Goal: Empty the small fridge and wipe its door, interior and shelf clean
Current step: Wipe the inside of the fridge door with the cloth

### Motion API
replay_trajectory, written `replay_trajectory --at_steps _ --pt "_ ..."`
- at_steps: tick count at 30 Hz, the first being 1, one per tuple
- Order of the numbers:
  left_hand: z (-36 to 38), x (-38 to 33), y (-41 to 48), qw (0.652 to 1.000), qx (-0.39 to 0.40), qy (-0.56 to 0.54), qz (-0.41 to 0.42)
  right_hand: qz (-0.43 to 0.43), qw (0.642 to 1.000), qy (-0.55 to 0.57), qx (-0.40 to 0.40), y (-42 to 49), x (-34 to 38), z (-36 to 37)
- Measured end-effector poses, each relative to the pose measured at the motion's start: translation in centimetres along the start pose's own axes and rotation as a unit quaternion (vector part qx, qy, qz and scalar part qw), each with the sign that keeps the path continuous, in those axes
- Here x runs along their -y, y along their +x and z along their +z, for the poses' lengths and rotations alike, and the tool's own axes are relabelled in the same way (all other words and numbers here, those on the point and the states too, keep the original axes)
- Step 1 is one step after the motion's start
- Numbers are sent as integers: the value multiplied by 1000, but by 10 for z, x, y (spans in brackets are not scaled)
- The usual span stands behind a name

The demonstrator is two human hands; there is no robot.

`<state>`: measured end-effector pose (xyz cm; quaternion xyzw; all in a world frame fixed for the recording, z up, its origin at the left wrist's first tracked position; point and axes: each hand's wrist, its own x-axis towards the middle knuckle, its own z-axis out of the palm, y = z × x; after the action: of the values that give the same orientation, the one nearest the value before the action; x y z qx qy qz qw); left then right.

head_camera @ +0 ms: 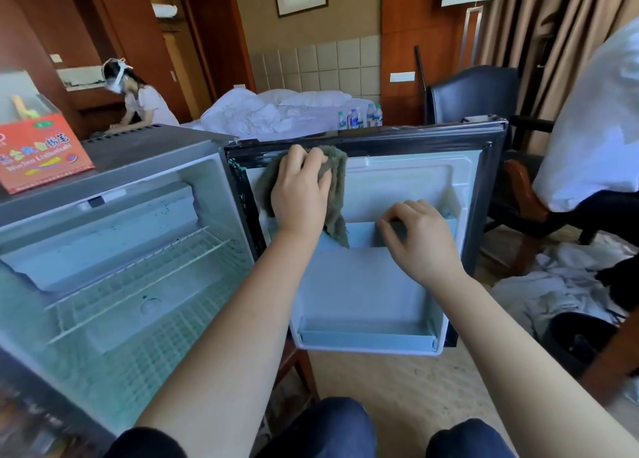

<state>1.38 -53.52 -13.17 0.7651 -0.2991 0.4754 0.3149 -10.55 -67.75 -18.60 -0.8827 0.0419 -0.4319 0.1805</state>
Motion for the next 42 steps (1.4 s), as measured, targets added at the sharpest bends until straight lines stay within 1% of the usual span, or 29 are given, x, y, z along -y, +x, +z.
replay_trajectory --at_steps 4,6,7,9,12,15,19,21,24,26,27,29,31,33,35,37,40,42 --pt "-9 15 -13 998 43 23 -47 -6 1000 1 -10 -1 1 0" --pt "-15 23 -23 994 63 6 -88 -10 1000 -5 -25 -3 3 1" --pt "-17 22 -24 993 56 -12 -102 -13 999 -8 -32 -5 5 2" --pt "-17 12 -17 993 25 -59 -102 -24 999 -11 -42 -10 9 4" --pt "-12 -6 -9 992 5 -98 -78 -39 998 -22 -49 -16 13 7" --pt "-5 -10 -19 993 2 -102 -54 -23 998 -25 -54 -14 15 9" --pt "0 -12 -16 993 7 -106 -57 -6 998 -26 -52 -9 14 11" --pt "-1 -8 -11 995 24 -99 -22 -5 999 -25 -49 -7 13 10" --pt "-5 5 0 995 51 -61 58 -7 999 -20 -37 -3 6 8" --pt "-7 9 5 993 54 -26 101 -16 1000 -12 -23 -1 1 7" --pt "-8 11 5 993 53 -9 109 -22 1000 -8 -16 -1 -1 6" --pt "-10 19 3 995 48 19 91 -28 1000 -5 -11 -1 -4 5" --pt "-18 35 1 998 46 27 25 -27 1000 -6 -12 -1 -4 6" --pt "-28 51 1 998 54 9 -41 -26 999 -11 -21 -1 -3 8" --pt "-33 53 4 996 55 -11 -73 -28 999 -16 -31 -3 -2 9" --pt "-31 37 7 995 50 -48 -70 -27 999 -13 -37 -4 -1 10" --pt "-14 1 5 992 74 -98 -40 -25 999 -12 -37 -5 -1 10" --pt "-3 -11 3 991 65 -108 -49 -22 999 -9 -30 -3 -2 9"
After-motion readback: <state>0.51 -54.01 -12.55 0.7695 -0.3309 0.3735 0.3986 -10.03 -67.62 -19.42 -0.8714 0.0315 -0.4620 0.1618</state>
